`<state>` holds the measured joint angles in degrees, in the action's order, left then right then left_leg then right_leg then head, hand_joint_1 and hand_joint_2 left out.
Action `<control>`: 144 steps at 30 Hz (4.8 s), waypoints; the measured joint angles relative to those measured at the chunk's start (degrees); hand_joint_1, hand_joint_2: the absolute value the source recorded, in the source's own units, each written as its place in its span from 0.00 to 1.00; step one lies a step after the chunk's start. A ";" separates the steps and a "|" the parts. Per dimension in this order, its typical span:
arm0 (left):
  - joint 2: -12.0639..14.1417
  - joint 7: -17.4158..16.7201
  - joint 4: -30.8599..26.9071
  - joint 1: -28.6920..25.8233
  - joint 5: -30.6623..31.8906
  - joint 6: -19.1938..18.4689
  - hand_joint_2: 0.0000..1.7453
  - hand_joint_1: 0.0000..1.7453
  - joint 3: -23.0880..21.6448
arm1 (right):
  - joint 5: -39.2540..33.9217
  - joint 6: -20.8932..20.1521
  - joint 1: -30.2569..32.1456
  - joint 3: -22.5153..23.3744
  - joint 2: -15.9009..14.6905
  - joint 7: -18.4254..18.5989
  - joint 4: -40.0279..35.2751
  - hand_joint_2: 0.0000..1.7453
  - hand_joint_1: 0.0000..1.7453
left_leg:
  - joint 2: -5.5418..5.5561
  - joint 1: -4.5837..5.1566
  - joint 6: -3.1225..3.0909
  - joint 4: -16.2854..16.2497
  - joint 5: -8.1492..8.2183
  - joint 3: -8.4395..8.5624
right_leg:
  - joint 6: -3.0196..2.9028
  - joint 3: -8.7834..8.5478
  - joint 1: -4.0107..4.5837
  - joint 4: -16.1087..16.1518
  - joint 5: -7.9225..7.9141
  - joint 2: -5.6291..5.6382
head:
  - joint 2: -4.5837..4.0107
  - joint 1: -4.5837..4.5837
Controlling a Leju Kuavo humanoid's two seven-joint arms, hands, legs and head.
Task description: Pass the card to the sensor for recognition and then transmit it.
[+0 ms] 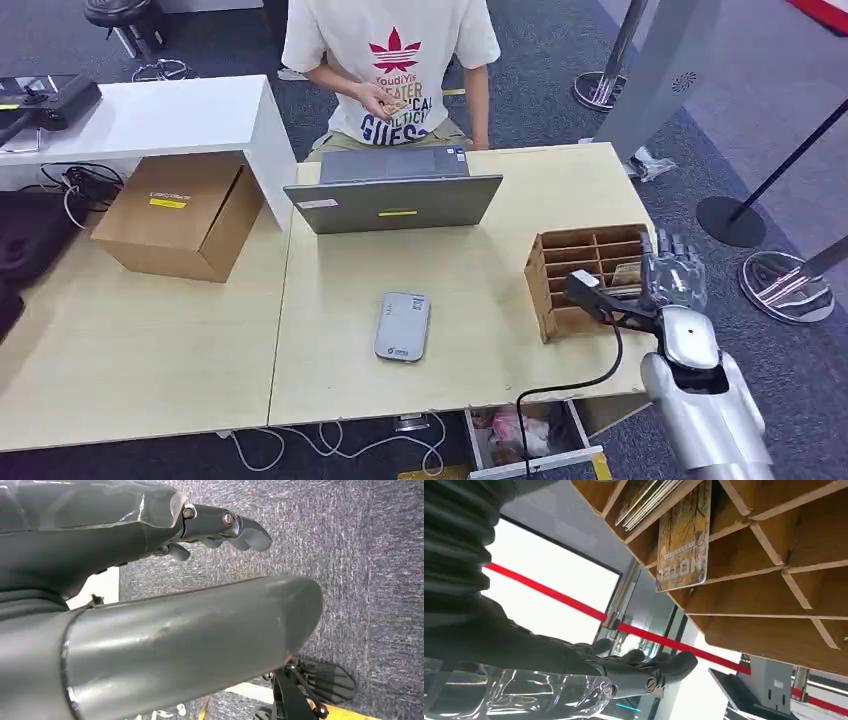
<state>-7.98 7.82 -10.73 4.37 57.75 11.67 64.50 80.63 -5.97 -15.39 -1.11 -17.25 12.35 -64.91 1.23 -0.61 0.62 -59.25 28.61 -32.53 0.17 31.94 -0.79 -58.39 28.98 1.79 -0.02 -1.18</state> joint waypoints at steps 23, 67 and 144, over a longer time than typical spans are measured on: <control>0.11 -0.02 0.00 -0.01 0.04 0.11 0.00 0.00 0.00 | -0.20 0.81 -2.33 0.07 0.00 -0.52 4.72 1.00 0.05 | 0.01 0.00 0.03 0.00 -0.03 0.00 | -0.02 0.00 0.00 -0.02 -0.02 -0.01 | 0.00 0.00; 0.22 0.07 0.00 0.00 -0.33 0.26 0.00 0.00 0.00 | -0.92 2.03 -6.04 -0.18 -0.13 -2.34 9.44 1.00 1.00 | 0.01 0.00 0.03 0.00 -0.03 -0.03 | -0.02 0.01 0.00 -0.02 -0.02 -0.01 | 0.00 0.00; -0.87 0.44 0.00 1.18 1.05 1.44 0.00 0.00 0.04 | 2.38 45.40 -21.70 -13.62 20.24 -15.89 19.39 1.00 1.00 | 0.04 -0.01 0.17 0.01 -0.20 -0.11 | -0.10 0.20 0.02 -0.24 -0.06 -0.01 | 0.00 0.00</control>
<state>-8.85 8.26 -10.73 5.55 58.80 13.11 64.54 83.01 39.43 -37.09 -14.73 2.99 -3.54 -45.53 1.27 -0.63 0.78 -59.24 28.40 -32.64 0.07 32.14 -0.77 -58.64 28.92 1.78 -0.02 -1.18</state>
